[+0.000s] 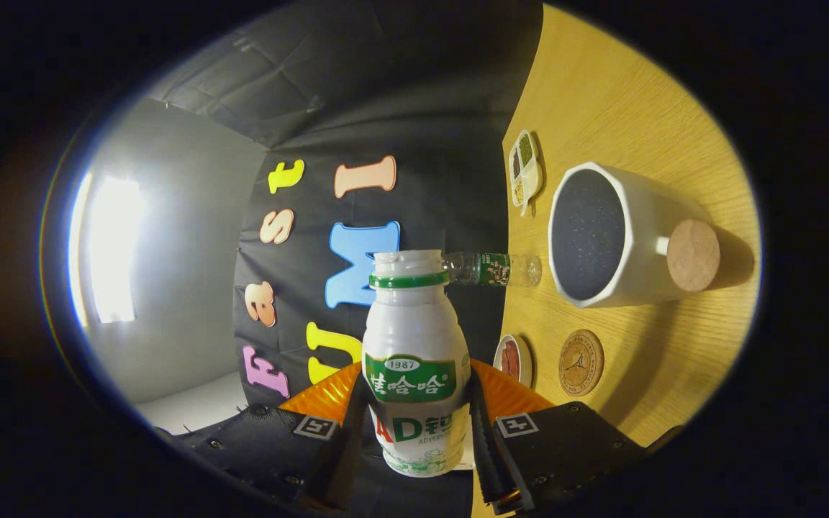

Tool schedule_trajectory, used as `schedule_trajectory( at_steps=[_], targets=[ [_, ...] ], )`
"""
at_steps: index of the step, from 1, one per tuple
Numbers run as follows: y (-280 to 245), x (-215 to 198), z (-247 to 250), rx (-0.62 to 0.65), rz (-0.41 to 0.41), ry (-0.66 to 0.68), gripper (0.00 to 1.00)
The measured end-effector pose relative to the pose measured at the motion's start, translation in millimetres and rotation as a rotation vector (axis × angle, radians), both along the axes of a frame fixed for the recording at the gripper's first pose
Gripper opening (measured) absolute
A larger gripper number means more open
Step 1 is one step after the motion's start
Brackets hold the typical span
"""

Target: Take the bottle from table, then pour the juice into the cup, finally place the bottle on the coaster

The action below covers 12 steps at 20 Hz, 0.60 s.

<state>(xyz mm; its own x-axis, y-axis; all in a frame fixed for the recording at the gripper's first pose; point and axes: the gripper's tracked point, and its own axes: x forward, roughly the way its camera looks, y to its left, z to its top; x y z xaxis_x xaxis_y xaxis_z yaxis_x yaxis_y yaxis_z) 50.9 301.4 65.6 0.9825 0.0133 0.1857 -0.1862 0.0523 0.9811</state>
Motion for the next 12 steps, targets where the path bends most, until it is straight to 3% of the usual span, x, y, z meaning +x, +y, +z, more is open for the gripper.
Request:
schedule_trajectory(
  at_steps=[12],
  targets=[
    [1.3, -0.2, 6.2, 0.096, 0.008, -0.008, 0.65]
  ],
)
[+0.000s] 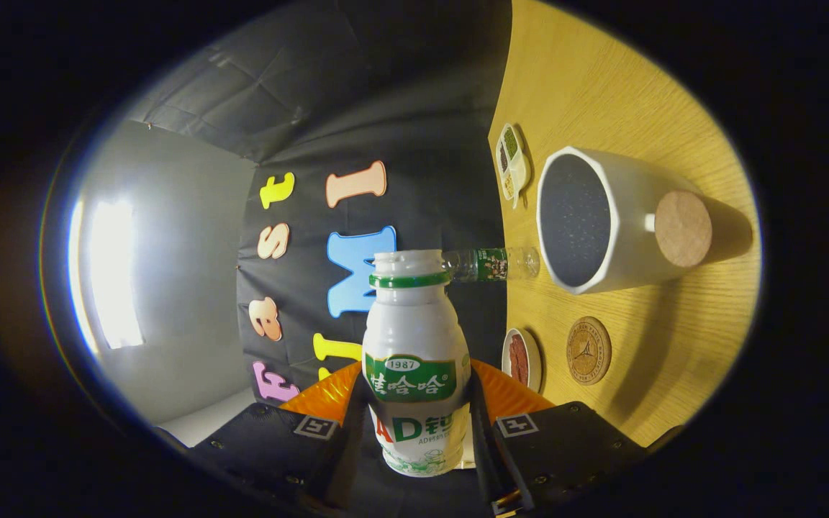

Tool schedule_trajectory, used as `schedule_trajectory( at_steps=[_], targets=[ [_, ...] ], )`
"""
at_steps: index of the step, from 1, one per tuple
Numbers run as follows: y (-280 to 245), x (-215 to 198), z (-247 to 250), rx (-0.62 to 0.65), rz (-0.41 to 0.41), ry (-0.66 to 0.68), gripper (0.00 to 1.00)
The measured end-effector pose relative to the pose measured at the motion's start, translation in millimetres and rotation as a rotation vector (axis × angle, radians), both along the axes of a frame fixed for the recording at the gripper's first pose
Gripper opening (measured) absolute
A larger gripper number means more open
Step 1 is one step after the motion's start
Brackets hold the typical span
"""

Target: Take the bottle from table, then pour the juice into the cup, finally place the bottle on the coaster

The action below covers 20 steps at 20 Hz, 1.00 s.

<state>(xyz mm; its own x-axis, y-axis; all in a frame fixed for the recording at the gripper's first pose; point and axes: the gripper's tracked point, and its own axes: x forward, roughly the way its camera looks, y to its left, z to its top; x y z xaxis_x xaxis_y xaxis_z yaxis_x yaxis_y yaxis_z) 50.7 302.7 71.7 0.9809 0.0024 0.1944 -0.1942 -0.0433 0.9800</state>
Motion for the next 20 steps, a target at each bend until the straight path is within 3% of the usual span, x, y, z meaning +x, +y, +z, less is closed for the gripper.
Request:
schedule_trajectory(
  at_steps=[20],
  targets=[
    [0.4, -5.4, 14.8, 0.098, 0.014, -0.016, 0.65]
  ],
)
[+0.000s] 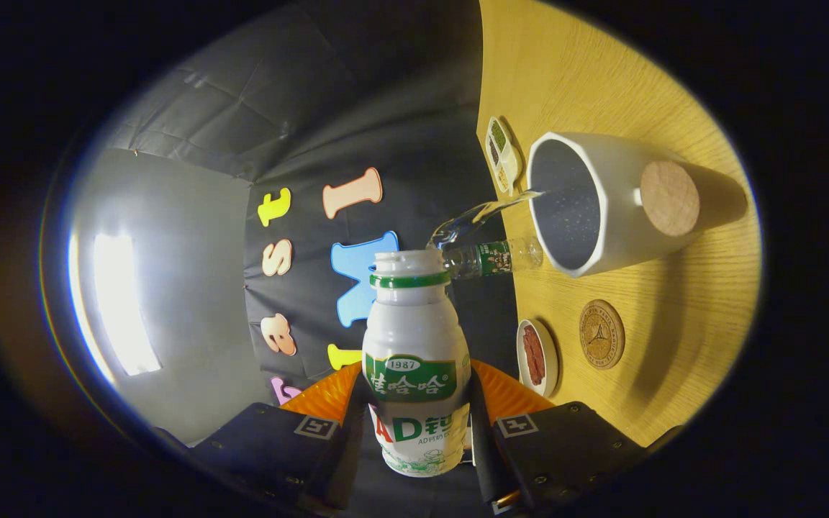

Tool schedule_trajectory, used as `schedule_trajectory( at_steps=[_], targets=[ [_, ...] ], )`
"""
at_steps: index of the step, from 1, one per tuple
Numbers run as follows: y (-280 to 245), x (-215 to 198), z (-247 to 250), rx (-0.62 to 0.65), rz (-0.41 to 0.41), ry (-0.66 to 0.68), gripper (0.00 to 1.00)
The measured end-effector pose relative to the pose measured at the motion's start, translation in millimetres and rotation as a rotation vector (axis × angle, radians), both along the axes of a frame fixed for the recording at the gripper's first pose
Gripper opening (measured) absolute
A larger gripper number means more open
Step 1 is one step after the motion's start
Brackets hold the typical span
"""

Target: Take the bottle from table, then pour the juice into the cup, finally place the bottle on the coaster

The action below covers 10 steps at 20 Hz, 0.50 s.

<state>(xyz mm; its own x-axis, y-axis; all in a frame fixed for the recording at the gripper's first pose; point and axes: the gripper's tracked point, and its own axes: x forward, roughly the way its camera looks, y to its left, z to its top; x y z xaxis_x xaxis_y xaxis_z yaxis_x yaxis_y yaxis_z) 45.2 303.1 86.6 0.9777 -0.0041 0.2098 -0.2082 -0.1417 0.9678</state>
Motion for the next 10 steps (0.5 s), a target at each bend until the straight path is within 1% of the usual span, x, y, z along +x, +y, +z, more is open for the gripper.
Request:
schedule_trajectory(
  at_steps=[10],
  targets=[
    [1.4, 0.4, 3.9, 0.021, 0.002, -0.009, 0.65]
  ],
)
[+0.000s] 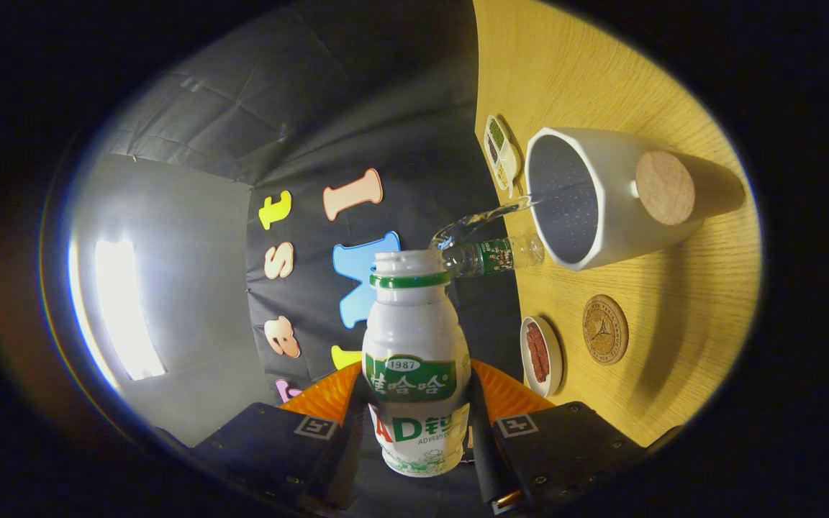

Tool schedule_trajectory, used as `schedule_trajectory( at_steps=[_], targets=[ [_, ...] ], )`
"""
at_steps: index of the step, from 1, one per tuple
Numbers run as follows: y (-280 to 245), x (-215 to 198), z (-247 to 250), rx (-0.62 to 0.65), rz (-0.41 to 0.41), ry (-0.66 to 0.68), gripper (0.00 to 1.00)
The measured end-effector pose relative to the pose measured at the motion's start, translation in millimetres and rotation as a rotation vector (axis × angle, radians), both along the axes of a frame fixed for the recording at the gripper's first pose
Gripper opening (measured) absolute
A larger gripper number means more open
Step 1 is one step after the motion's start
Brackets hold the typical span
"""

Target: Take the bottle from table, then pour the juice into the cup, finally place the bottle on the coaster

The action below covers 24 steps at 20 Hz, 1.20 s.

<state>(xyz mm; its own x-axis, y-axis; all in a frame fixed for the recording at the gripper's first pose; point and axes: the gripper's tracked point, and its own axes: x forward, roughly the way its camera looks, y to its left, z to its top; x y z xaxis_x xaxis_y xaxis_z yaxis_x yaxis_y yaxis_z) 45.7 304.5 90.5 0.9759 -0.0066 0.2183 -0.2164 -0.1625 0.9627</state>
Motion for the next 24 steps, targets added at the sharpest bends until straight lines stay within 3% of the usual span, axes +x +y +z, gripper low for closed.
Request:
schedule_trajectory(
  at_steps=[24],
  targets=[
    [-1.5, -4.7, 7.4, 0.051, -0.005, -0.022, 0.65]
  ],
)
